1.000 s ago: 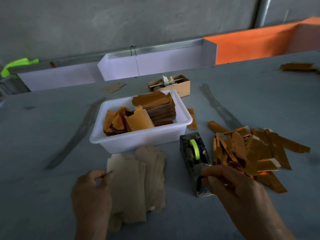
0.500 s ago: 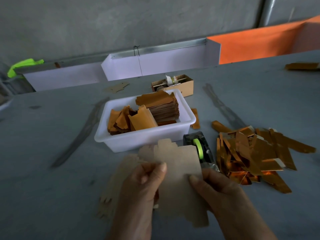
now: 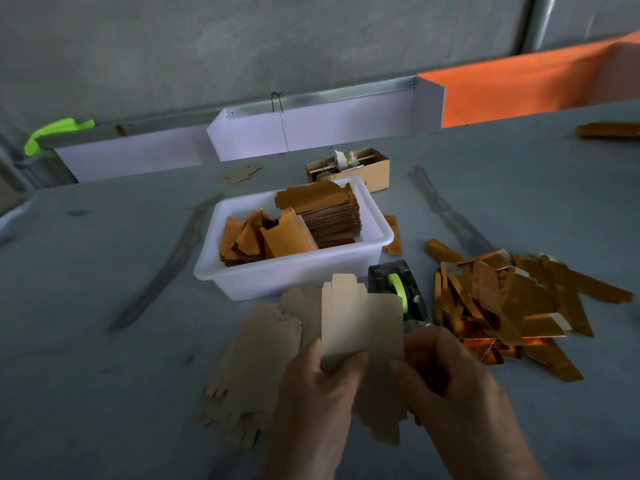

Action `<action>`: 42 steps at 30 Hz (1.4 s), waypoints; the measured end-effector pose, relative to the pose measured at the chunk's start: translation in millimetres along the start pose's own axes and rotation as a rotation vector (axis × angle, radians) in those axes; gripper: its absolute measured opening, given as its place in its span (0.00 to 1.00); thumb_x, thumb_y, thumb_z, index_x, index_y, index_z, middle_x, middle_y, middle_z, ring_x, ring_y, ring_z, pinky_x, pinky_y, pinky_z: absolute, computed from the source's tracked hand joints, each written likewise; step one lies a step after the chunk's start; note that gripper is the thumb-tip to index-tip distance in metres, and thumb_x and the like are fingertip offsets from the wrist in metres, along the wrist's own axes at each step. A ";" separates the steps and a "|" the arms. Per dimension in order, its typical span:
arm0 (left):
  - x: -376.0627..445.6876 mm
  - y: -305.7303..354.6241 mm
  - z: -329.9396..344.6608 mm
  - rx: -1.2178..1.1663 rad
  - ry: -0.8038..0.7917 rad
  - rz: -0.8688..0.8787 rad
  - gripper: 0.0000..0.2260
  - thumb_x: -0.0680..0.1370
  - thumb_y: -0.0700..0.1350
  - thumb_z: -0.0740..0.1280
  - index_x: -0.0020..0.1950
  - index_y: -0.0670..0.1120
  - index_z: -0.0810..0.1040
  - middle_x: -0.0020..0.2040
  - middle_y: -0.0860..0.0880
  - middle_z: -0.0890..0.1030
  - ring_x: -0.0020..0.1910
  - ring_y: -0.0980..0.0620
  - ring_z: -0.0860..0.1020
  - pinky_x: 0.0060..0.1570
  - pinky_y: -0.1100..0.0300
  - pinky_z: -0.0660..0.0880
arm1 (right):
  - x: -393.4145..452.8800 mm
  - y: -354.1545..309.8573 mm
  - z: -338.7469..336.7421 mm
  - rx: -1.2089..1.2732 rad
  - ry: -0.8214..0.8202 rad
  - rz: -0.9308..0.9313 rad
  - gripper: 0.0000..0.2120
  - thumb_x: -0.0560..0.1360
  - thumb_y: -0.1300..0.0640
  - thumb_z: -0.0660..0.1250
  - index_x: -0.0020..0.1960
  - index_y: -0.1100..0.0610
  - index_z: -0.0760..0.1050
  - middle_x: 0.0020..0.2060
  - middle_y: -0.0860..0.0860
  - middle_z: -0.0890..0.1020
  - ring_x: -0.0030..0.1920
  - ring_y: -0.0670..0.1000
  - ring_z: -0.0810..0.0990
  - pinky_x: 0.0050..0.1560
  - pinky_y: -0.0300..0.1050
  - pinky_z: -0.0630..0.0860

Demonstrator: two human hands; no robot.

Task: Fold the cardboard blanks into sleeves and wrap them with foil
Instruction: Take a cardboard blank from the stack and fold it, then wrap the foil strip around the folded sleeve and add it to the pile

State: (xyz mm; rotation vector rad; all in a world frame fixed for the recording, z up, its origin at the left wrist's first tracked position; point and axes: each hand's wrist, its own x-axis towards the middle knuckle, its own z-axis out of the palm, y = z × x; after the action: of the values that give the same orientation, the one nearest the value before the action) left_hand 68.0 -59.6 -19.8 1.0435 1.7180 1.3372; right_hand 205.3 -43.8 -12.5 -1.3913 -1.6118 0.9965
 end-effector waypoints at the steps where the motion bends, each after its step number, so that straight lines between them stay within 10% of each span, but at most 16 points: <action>1: -0.2 -0.6 0.8 0.015 0.008 0.008 0.06 0.70 0.47 0.74 0.44 0.47 0.82 0.36 0.49 0.84 0.36 0.51 0.82 0.35 0.58 0.76 | -0.9 -0.4 1.0 0.000 0.003 -0.022 0.08 0.70 0.51 0.70 0.44 0.43 0.72 0.32 0.45 0.80 0.32 0.41 0.78 0.31 0.30 0.72; 5: -4.0 3.3 5.1 0.027 -0.036 0.007 0.09 0.64 0.52 0.71 0.40 0.50 0.81 0.32 0.44 0.82 0.32 0.45 0.80 0.33 0.45 0.78 | -5.3 -6.9 4.7 0.171 -0.139 -0.072 0.09 0.70 0.49 0.65 0.47 0.50 0.68 0.35 0.42 0.82 0.29 0.44 0.81 0.29 0.33 0.75; 12: -8.2 11.0 -3.6 0.015 -0.326 0.051 0.15 0.78 0.56 0.64 0.39 0.46 0.79 0.31 0.47 0.78 0.31 0.52 0.77 0.31 0.67 0.71 | 0.0 -0.8 1.9 0.178 -0.180 -0.048 0.05 0.73 0.54 0.62 0.48 0.51 0.71 0.37 0.43 0.83 0.34 0.48 0.83 0.33 0.37 0.78; 22: -8.2 12.8 -10.2 0.096 -0.501 0.047 0.15 0.71 0.55 0.65 0.49 0.46 0.82 0.39 0.46 0.82 0.39 0.50 0.80 0.42 0.56 0.74 | 3.6 1.3 -7.9 0.419 -0.198 0.229 0.17 0.63 0.49 0.67 0.48 0.57 0.78 0.38 0.54 0.83 0.43 0.53 0.83 0.50 0.53 0.79; 34: -16.0 5.8 8.3 0.158 0.038 0.118 0.08 0.69 0.45 0.76 0.40 0.58 0.80 0.37 0.52 0.81 0.39 0.63 0.79 0.33 0.72 0.72 | 9.1 -0.2 1.1 0.576 -0.110 0.323 0.05 0.73 0.61 0.66 0.46 0.55 0.80 0.37 0.55 0.84 0.39 0.52 0.84 0.37 0.43 0.79; 39: -25.2 7.8 24.7 0.846 0.157 0.657 0.08 0.67 0.41 0.68 0.42 0.46 0.85 0.32 0.47 0.77 0.36 0.51 0.74 0.27 0.61 0.73 | 8.6 -4.3 3.0 0.588 -0.074 0.318 0.06 0.71 0.61 0.67 0.45 0.53 0.80 0.36 0.53 0.84 0.36 0.48 0.83 0.31 0.35 0.76; 42: -29.3 8.6 31.7 1.112 0.177 0.618 0.16 0.73 0.38 0.58 0.41 0.40 0.86 0.28 0.46 0.76 0.28 0.47 0.75 0.25 0.60 0.72 | 6.8 -7.2 2.3 0.586 -0.074 0.306 0.03 0.72 0.61 0.67 0.42 0.58 0.80 0.33 0.55 0.83 0.32 0.45 0.82 0.27 0.31 0.74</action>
State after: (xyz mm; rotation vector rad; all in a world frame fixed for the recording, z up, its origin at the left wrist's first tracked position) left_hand 110.1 -72.2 -16.4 2.2522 2.4474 0.7051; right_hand 199.7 -37.9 -6.5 -1.2079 -1.0377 1.5639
